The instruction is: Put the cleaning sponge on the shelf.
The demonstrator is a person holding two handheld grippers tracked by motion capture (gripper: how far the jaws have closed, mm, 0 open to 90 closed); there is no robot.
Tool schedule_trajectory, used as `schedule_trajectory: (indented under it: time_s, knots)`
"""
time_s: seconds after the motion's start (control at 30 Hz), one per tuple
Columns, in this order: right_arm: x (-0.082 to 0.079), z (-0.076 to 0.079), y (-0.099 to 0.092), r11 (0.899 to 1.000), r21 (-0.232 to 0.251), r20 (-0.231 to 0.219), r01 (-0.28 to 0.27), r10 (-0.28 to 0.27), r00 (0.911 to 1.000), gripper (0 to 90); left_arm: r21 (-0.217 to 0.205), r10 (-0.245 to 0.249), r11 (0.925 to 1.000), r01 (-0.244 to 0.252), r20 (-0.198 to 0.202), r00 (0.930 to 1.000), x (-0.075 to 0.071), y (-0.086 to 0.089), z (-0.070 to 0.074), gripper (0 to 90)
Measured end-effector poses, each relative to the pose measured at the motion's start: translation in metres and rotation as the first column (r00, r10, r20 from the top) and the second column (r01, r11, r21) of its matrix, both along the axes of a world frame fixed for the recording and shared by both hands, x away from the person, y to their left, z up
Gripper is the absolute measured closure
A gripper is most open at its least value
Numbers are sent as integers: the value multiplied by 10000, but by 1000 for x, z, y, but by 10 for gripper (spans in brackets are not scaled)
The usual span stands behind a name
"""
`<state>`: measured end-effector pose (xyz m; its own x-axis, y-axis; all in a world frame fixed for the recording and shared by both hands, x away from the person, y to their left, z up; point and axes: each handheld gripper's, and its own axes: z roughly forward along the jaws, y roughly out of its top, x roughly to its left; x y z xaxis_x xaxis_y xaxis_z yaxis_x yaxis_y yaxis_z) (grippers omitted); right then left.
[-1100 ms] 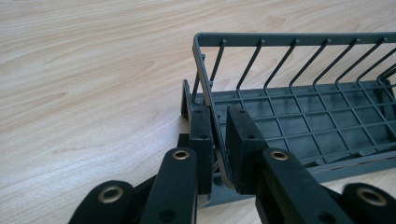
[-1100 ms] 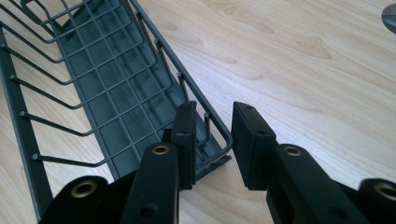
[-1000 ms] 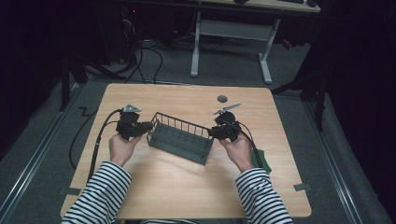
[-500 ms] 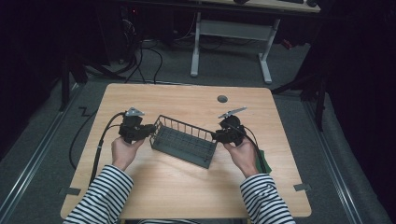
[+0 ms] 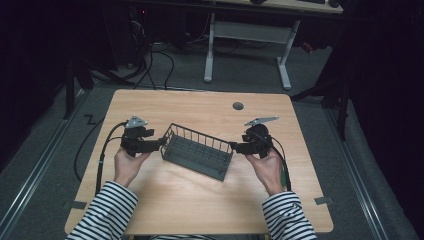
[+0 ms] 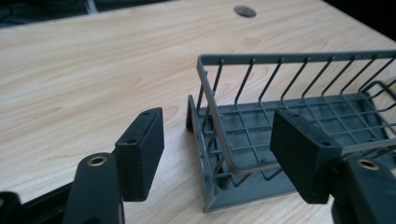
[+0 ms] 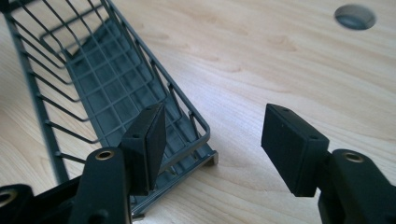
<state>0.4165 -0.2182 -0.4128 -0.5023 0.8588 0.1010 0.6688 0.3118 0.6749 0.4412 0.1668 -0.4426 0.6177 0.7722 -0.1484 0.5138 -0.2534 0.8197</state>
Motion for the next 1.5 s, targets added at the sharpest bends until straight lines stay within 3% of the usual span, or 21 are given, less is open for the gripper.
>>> schedule_trajectory:
  time_s: [0.1,0.2,0.33,0.53,0.63,0.7,0.8,1.0,1.13,1.27,1.33,1.5]
  knots:
    - [-8,7,-8,9998,168,338,117,-122,9994,403,-126,24,9999,-22,194,9998,-6,6,2,340]
    - [-15,13,-17,9990,369,513,254,-273,9983,404,-421,-56,9991,60,104,9999,-11,13,2,337]
    - [-26,13,-28,9964,603,802,602,-649,9947,401,-348,92,9994,-87,119,9999,-21,24,-1,329]
    - [-38,4,-44,9928,484,774,1098,-1133,9905,361,-25,354,9994,-354,188,9992,-35,36,-11,324]
    - [-46,-1,-54,9893,799,698,1224,-1281,9893,362,132,548,9984,-551,188,9983,-41,43,-22,324]
    - [-53,-4,-60,9879,629,1004,1418,-1476,9839,369,65,735,9973,-735,-27,9973,-44,48,-32,327]
    - [-62,-14,-74,9822,664,917,1760,-1816,9791,359,396,964,9946,-955,-208,9951,-46,52,-46,326]
    - [-74,-37,-94,9691,249,475,2453,-2463,9680,308,360,1259,9917,-1238,-621,9901,-51,55,-67,323]
    - [-78,-48,-101,9620,70,264,2731,-2732,9616,293,819,1406,9875,-1348,-706,9875,-53,54,-78,321]
    - [-78,-58,-103,9572,-152,-147,2889,-2892,9572,288,1248,1530,9816,-1444,-628,9862,-55,53,-85,317]
    - [-77,-62,-103,9536,-383,-363,2987,-3000,9532,290,1619,1655,9747,-1542,-590,9844,-55,53,-90,317]
    - [-75,-67,-100,9491,-745,-659,3060,-3109,9482,283,1591,1712,9737,-1634,-368,9846,-57,53,-94,317]
